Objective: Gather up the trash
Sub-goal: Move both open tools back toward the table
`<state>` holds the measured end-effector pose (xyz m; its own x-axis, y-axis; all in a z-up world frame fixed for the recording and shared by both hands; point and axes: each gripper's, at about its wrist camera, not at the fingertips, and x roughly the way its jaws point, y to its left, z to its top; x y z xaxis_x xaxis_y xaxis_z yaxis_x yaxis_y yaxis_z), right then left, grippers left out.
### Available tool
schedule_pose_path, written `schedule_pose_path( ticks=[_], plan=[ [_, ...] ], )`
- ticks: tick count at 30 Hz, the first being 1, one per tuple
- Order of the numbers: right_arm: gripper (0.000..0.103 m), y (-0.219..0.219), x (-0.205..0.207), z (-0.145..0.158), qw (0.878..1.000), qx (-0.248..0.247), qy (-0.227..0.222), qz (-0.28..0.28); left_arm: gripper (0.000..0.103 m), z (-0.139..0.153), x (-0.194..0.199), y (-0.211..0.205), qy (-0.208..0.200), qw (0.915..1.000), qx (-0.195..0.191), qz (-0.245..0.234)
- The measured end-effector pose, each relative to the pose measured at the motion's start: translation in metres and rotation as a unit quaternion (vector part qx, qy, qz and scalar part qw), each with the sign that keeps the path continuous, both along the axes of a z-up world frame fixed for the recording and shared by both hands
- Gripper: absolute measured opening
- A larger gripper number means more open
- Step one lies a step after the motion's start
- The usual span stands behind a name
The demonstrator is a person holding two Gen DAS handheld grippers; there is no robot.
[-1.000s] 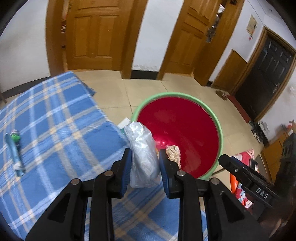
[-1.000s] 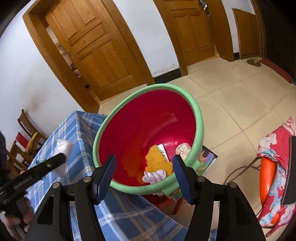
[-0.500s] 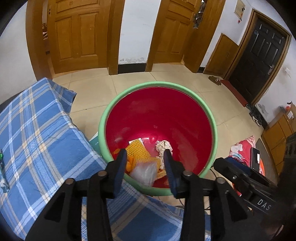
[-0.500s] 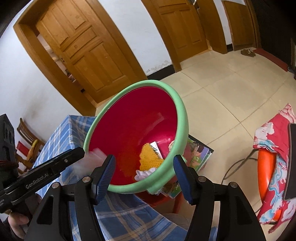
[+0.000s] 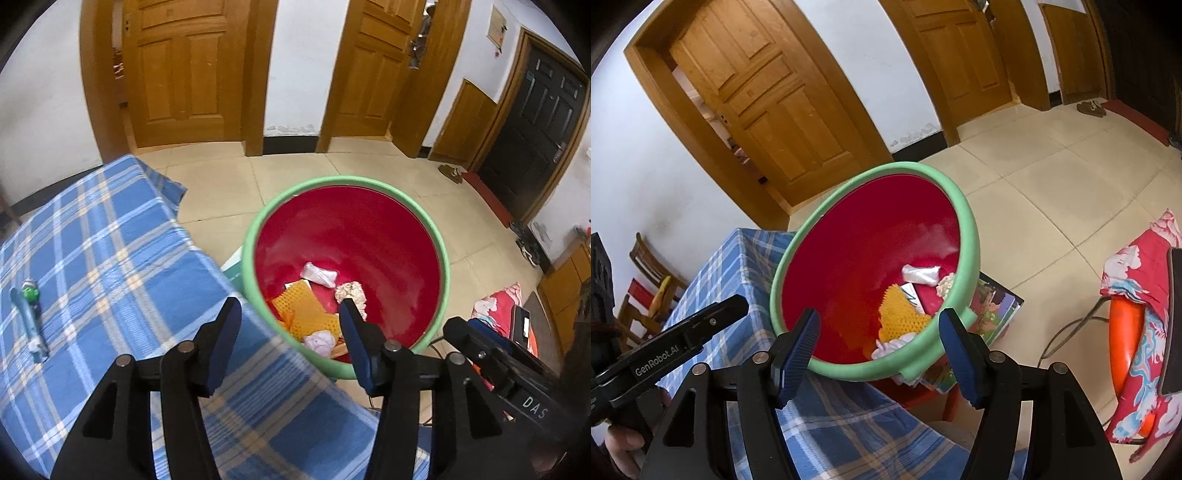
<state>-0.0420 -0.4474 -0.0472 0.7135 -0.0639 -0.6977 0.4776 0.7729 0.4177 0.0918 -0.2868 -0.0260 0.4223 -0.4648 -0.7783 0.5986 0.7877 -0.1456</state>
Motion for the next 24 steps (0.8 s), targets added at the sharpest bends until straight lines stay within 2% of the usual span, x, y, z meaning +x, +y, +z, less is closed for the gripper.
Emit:
schedule_pose_path(
  ticks=[13,24],
  plan=[
    [0.072,0.028,0.007,0.016,1.0,-0.011,-0.011,0.027,0.061,0.018,0.008,0.052,-0.019,0.9982,-0.008,0.056],
    [0.076,0.055,0.018,0.019,0.998,-0.017,-0.01,0.056,0.063,0.023,0.022,0.104,-0.024,0.9928,-0.022,0.115]
  ],
)
